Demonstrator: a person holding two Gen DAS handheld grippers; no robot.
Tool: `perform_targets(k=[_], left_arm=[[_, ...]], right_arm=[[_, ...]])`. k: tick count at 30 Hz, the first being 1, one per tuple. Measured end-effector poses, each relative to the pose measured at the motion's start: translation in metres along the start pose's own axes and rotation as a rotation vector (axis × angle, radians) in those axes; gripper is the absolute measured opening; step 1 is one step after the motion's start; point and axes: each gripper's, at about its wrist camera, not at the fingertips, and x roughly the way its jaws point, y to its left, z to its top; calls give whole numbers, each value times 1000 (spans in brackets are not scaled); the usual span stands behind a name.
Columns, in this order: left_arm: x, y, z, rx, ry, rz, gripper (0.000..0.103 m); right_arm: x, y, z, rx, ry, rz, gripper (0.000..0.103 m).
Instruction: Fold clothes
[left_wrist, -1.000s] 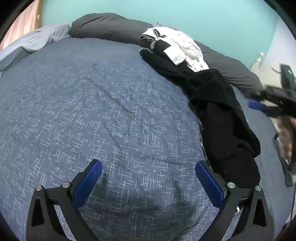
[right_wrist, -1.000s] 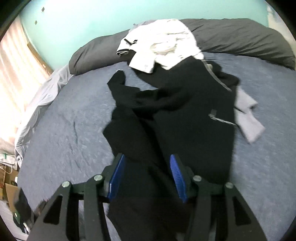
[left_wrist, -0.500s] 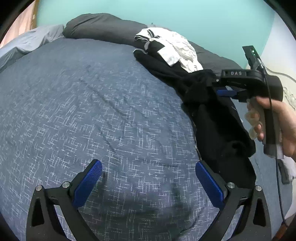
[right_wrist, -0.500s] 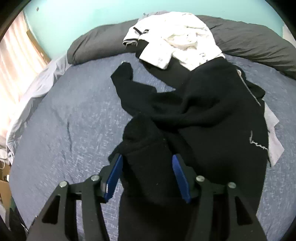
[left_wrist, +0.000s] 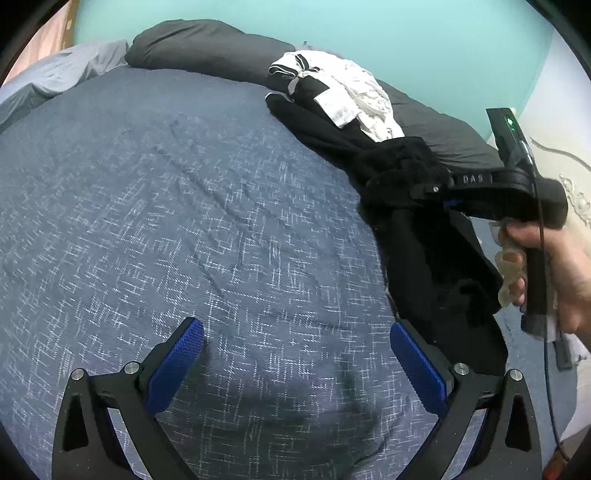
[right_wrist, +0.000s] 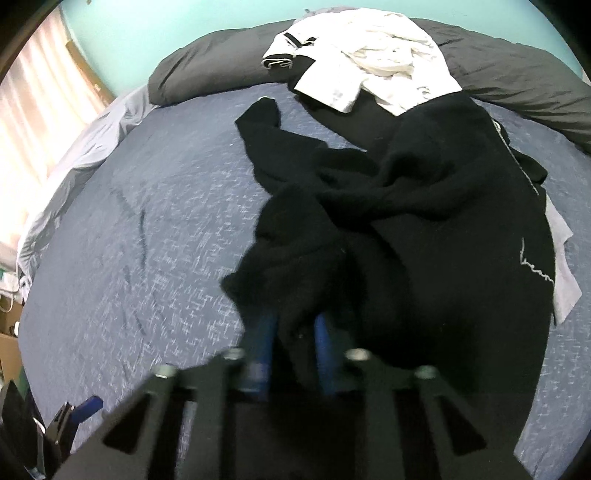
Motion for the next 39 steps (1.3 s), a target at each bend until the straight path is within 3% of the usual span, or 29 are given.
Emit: perform_targets(k=[13,17,22,23,26,32,35,39], left_arm=[[-1,-2,-1,27,5,-12,103],[-1,2,0,15,8,-16,103],[-3,3,1,8,2,-28,103],[-3,3,1,8,3,-28,103],[-3,3,0,11,6,-30,103],[-2,1,0,20,9,-41,103],[0,0,1,23,13,-41,103],[2,-1,1,24,16,-38,103]], right_arm=[[-31,28,-93,-93,67,194,8],[-43,27,-108,-102,93,216,8],[-79,2,-85,-22,-51,209,14],[-86,-3,-79,-6,-81,209,19],[-98,-27,-60,68,-162,170,46],[-73,-93,-46,305,-137,-23,54],[-51,-113,-49,377,-81,-43,64],[-23,-113,-54,388,-23,-13,64]])
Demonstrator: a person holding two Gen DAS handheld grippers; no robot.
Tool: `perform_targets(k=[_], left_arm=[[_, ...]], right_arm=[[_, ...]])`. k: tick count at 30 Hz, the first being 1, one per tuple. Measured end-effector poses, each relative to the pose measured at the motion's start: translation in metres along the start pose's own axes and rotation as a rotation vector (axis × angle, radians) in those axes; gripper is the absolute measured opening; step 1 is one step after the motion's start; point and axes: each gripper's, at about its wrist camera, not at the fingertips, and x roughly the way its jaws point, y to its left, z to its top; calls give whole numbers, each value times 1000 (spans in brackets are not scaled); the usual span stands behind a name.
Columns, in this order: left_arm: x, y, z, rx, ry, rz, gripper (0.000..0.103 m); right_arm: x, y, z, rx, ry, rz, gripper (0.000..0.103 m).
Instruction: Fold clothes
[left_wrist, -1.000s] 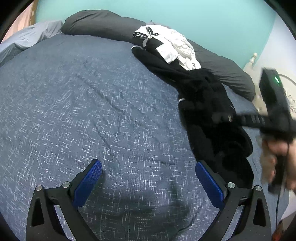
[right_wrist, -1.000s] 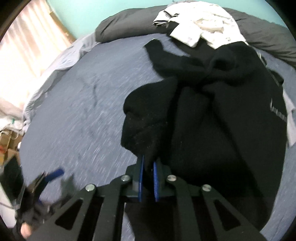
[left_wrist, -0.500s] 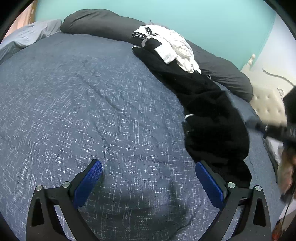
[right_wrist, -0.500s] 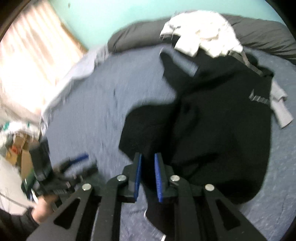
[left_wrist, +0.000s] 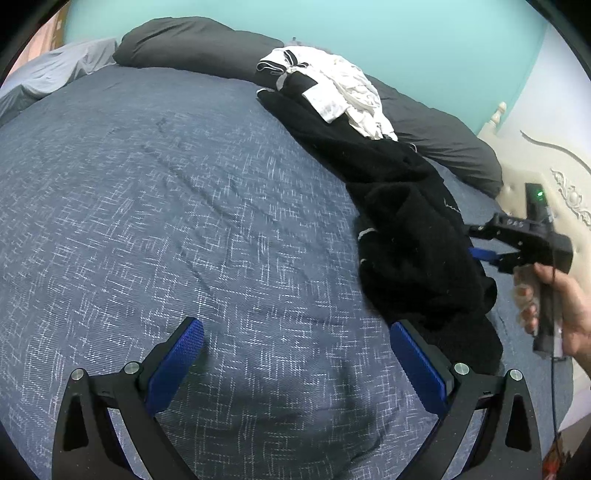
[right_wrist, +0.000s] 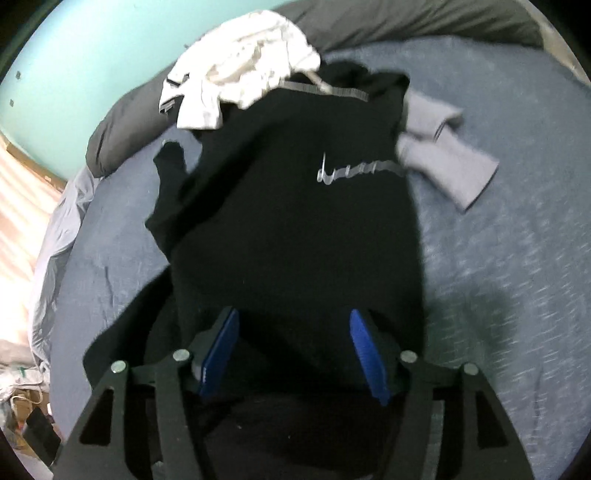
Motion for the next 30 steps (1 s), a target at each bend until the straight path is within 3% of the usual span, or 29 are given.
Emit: perform_targets(k=[2,4,5,6,8,10,17,22,25,28,29,30], left_arm=[[1,0,0,-1,2,0,103],[1,0,0,-1,3,-1,103],[1,0,0,-1,3,-3,103],[1,-1,0,-2,4,-5,103],[1,0,-1,-4,8,-8,103],[1,0,-1,-6,11,-8,103],[-3,4,1,-15,5,-4,103],[-12,12,4,-33,-8,-3,103],[-18,20,3,-50,-11,7,103],[-23,25,1,-49,-13,23,103],[-24,27,1,-49,-14,26,103],[-26,28,1,-48,-16,28,103]], right_arm=[[10,12,-7,-49,27,16,64],[16,31,-17,-121,47,42,56],[19,38,-20,-144,52,49,37],[21,44,-23,-164,55,55,25],[26,54,-25,-184,60,73,8],[27,65,-25,-210,52,76,1],[20,94,-24,-277,11,158,0],[-5,134,-59,-417,32,310,0],[-8,149,-73,-448,33,287,0],[-17,132,-62,-386,-20,180,1],[-19,125,-58,-367,-33,140,6],[-18,122,-53,-361,-40,90,21]])
